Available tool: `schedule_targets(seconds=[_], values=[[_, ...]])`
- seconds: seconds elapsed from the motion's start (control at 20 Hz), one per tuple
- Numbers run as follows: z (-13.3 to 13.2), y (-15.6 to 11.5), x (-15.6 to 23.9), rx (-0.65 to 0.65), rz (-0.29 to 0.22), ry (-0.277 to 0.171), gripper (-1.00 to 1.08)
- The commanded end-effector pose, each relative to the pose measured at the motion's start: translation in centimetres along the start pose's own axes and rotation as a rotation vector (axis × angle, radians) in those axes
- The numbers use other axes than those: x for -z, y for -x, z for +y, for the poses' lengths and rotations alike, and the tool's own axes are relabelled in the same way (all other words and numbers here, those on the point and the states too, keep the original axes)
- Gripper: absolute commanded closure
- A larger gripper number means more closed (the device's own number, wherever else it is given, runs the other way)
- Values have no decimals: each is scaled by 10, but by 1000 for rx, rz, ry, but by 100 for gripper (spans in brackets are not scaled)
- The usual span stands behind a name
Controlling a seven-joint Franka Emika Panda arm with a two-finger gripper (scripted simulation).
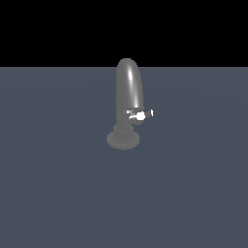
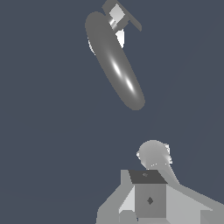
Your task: Turn on the faucet by rotating a designated handle.
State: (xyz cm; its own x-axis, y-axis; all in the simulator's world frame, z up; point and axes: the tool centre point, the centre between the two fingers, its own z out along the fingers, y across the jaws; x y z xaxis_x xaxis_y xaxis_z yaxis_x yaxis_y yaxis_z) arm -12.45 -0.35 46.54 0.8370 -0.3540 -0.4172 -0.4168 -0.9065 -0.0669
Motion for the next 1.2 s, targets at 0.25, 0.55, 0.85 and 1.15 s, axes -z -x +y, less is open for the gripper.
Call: schedule_targets(seconds=[0.25,0.55,0.85,1.15], values=[[-11,-39,-1,-107,-133,-39,108],[-16,-71,-6,-193,-241,-71,108],[-19,-103,-14,-281,-352,-104,108],[-19,-135,-25,-372,-466,-139,108]])
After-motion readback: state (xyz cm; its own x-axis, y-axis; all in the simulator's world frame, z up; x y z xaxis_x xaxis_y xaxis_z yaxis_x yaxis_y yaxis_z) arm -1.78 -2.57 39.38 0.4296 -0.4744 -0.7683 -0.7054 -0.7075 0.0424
